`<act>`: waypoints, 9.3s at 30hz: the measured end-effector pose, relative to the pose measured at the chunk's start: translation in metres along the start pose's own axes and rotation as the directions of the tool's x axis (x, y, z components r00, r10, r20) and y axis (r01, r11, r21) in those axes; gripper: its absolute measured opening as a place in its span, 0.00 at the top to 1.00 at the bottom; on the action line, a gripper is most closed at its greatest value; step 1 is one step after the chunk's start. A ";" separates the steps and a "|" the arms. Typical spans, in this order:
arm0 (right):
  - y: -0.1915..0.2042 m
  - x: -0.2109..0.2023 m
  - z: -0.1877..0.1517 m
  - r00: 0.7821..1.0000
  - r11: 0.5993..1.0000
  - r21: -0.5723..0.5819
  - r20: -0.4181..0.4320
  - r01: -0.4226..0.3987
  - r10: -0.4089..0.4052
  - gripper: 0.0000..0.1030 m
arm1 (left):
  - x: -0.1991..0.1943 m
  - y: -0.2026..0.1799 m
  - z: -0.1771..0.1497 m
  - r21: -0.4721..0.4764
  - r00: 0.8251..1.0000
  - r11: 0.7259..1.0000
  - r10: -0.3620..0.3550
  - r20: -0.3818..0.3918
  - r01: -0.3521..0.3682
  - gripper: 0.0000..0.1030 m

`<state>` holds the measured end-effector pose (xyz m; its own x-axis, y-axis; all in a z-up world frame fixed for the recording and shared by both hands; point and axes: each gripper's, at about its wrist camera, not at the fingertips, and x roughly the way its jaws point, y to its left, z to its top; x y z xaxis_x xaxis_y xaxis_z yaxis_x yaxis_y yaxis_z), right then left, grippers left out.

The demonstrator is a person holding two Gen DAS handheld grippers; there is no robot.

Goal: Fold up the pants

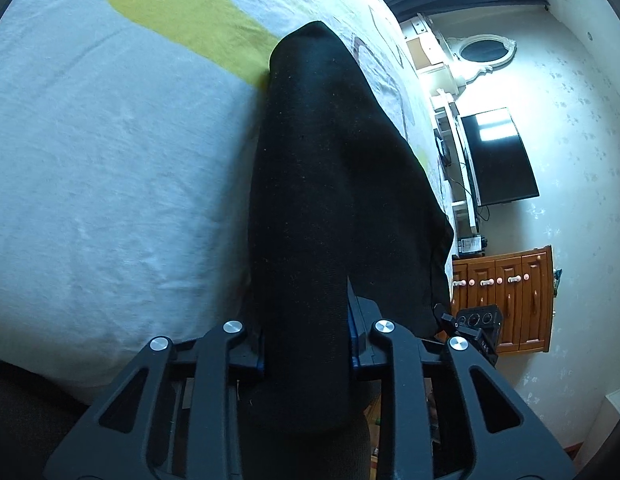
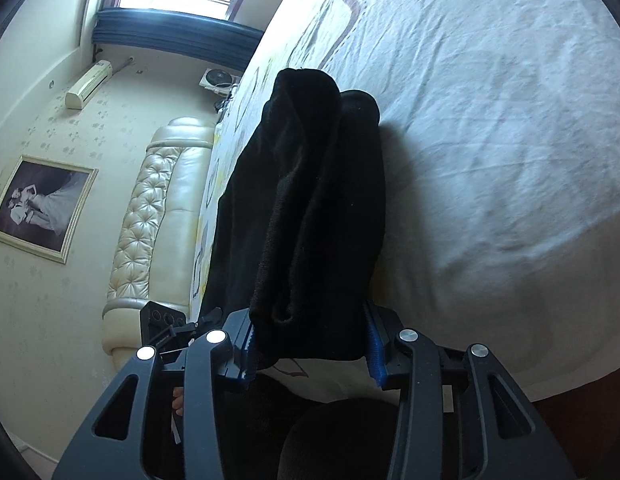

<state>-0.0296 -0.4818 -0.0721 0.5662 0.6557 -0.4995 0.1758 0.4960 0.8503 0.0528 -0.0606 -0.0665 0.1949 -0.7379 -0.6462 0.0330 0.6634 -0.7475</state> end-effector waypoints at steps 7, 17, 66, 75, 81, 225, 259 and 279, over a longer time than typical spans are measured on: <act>0.034 0.065 0.003 0.989 0.997 -0.057 -0.140 -0.046 0.038 0.59 | -0.062 0.042 -0.001 -0.028 0.996 0.998 0.063 0.064 -0.061 0.74; 0.032 0.061 0.000 0.984 0.995 -0.100 -0.177 -0.015 -0.003 0.32 | -0.087 0.064 0.000 0.022 1.000 1.000 -0.018 -0.012 0.018 0.41; 0.067 0.217 0.186 0.999 0.994 -0.102 -0.018 -0.041 0.039 0.63 | -0.023 0.091 0.249 0.017 0.977 0.997 0.067 0.204 -0.071 0.69; 0.061 0.215 0.186 0.998 0.994 -0.092 -0.018 -0.055 0.054 0.63 | -0.025 0.094 0.246 0.026 0.976 0.998 0.058 0.208 -0.065 0.69; 0.063 0.213 0.184 0.999 0.995 -0.088 -0.016 -0.053 0.052 0.63 | -0.025 0.093 0.246 0.028 0.976 0.998 0.052 0.210 -0.059 0.68; 0.074 0.133 0.012 0.995 0.993 -0.102 -0.083 0.053 -0.062 0.24 | -0.125 0.120 0.052 0.060 0.959 0.990 0.111 0.261 -0.131 0.03; 0.087 0.179 0.092 0.995 0.983 -0.181 -0.083 0.039 -0.055 0.14 | -0.093 0.088 0.164 0.178 0.892 0.899 0.338 0.300 -0.401 0.03; 0.114 0.233 0.112 0.951 0.962 -0.262 -0.308 -0.071 -0.014 0.13 | -0.067 0.077 0.208 0.295 0.931 0.890 0.289 0.223 -0.347 0.03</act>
<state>0.2128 -0.3366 -0.0732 0.2882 0.7923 -0.5378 -0.0823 0.5800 0.8104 0.2460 0.0660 -0.0486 0.4100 -0.4674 -0.7832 0.2513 0.8834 -0.3956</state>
